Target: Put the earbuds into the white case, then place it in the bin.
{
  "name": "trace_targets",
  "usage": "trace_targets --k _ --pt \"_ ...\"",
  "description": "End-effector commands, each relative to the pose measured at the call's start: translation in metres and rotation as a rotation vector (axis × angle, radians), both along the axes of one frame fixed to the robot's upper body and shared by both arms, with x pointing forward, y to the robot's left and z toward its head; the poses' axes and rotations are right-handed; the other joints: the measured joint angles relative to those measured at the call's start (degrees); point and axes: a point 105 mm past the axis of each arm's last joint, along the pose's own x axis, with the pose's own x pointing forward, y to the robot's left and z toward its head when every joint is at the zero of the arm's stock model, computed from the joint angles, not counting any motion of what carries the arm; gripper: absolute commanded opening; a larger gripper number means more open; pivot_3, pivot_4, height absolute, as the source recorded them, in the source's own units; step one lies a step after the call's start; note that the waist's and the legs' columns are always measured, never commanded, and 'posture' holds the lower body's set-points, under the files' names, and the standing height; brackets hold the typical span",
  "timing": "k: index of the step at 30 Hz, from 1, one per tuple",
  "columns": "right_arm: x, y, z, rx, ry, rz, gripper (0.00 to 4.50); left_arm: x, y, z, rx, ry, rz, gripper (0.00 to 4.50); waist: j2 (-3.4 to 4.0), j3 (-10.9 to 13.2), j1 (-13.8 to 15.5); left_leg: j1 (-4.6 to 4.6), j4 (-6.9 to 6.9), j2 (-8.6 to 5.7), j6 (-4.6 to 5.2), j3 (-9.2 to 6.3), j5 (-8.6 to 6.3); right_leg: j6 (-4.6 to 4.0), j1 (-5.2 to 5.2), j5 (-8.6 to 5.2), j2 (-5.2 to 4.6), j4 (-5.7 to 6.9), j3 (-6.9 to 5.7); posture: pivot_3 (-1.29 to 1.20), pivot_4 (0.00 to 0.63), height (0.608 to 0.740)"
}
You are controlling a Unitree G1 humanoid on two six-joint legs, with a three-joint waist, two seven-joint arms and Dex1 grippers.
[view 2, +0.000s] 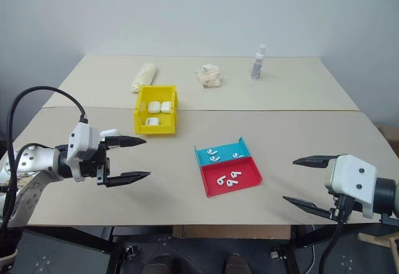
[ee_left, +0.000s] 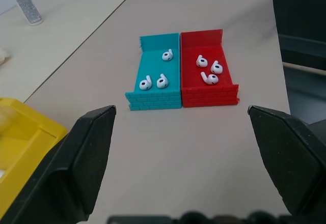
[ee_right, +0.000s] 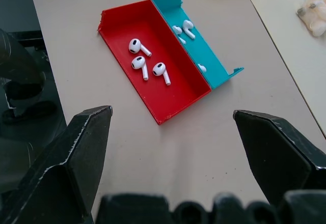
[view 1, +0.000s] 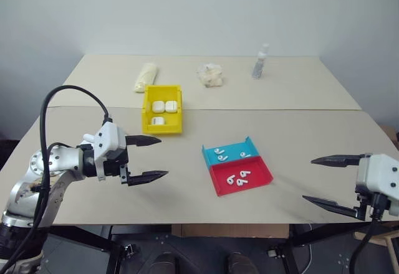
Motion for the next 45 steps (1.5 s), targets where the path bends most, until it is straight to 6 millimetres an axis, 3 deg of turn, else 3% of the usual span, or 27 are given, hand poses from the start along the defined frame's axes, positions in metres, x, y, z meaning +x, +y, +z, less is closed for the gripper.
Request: trace_targets --k 1,10,17,21,28,32,37,45 --pt "0.0 0.0 0.009 -0.021 -0.059 0.001 4.42 -0.01 -0.002 0.012 0.007 -0.016 -0.044 4.5 0.0 0.0 0.0 0.0 0.0 0.0 0.0 0.0 0.0 0.0 0.0 0.0 0.0 0.0 0.0 0.0 0.15 0.74" --pt "0.003 -0.003 0.007 -0.024 -0.049 0.005 4.42 -0.008 -0.002 0.013 0.019 -0.051 0.008 4.5 0.0 0.0 0.0 0.0 0.0 0.0 0.0 0.0 0.0 0.0 0.01 0.0 0.0 -0.01 0.01 0.0 0.15 0.74" --pt "0.006 -0.002 0.001 -0.025 -0.035 -0.007 4.42 0.004 0.011 0.007 0.125 -0.07 0.168 4.5 0.0 0.0 0.0 0.0 -0.01 0.0 0.0 0.0 0.0 0.0 0.0 0.0 0.0 0.0 0.01 0.0 0.15 0.74" --pt "0.005 -0.001 -0.004 -0.017 -0.023 -0.012 4.42 0.013 0.03 0.012 0.186 -0.049 0.266 4.5 0.0 0.0 0.0 0.01 -0.01 0.0 0.0 0.01 0.0 0.0 -0.01 0.0 0.0 0.0 0.01 0.0 0.15 0.74" --pt "0.002 0.0 -0.012 0.002 -0.005 -0.032 4.42 0.038 0.075 0.044 0.304 -0.108 0.534 4.5 -0.01 0.0 0.1 -0.03 0.0 -0.01 0.0 0.01 0.0 0.01 -0.03 -0.01 0.0 -0.01 0.0 0.0 0.15 0.74" --pt "0.005 0.0 -0.015 0.008 -0.007 -0.04 4.42 0.051 0.102 0.061 0.374 0.003 0.694 4.5 -0.04 0.0 0.0 -0.05 -0.01 -0.01 0.0 0.01 0.0 0.02 -0.07 -0.01 0.01 0.01 -0.01 0.0 0.15 0.74" --pt "0.003 0.002 -0.021 0.04 0.027 -0.061 4.42 0.068 0.134 0.062 0.469 0.165 0.85 4.5 -0.05 0.0 0.1 -0.05 -0.04 -0.05 0.0 0.05 0.0 0.05 -0.08 -0.03 0.01 0.01 0.02 0.0 0.15 0.74" --pt "0.004 0.004 -0.031 0.052 0.054 -0.079 4.42 0.103 0.159 0.066 0.474 0.427 0.936 4.5 -0.46 0.0 0.1 -0.18 0.07 -0.1 0.02 0.01 -0.01 0.05 -0.08 -0.04 0.02 -0.02 -0.04 0.0 0.15 0.74"
